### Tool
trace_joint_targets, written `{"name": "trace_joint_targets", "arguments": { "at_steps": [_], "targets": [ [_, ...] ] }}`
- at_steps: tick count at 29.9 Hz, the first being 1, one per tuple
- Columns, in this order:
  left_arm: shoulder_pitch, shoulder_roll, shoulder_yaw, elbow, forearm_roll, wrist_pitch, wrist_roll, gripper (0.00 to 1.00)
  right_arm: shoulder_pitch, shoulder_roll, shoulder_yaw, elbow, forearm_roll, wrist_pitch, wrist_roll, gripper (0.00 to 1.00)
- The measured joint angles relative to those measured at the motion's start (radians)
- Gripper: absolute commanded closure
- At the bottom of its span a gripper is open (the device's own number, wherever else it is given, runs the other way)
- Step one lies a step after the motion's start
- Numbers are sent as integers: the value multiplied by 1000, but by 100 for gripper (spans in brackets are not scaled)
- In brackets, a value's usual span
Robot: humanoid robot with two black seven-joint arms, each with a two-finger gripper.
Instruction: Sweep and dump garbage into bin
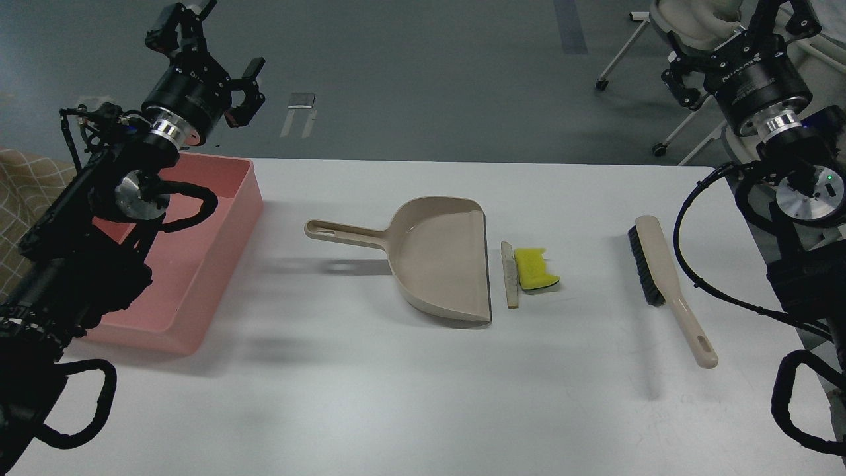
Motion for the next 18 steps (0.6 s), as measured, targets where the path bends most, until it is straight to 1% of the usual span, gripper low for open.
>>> {"name": "trace_joint_targets", "arguments": {
  "at_steps": [7,18],
  "targets": [
    [8,-1,4,-7,1,-1,-13,2,-3,1,-1,2,0,0,0,0],
    [-1,6,-1,-10,0,-2,-17,2,-10,-5,-1,10,2,6,0,0]
  ]
}}
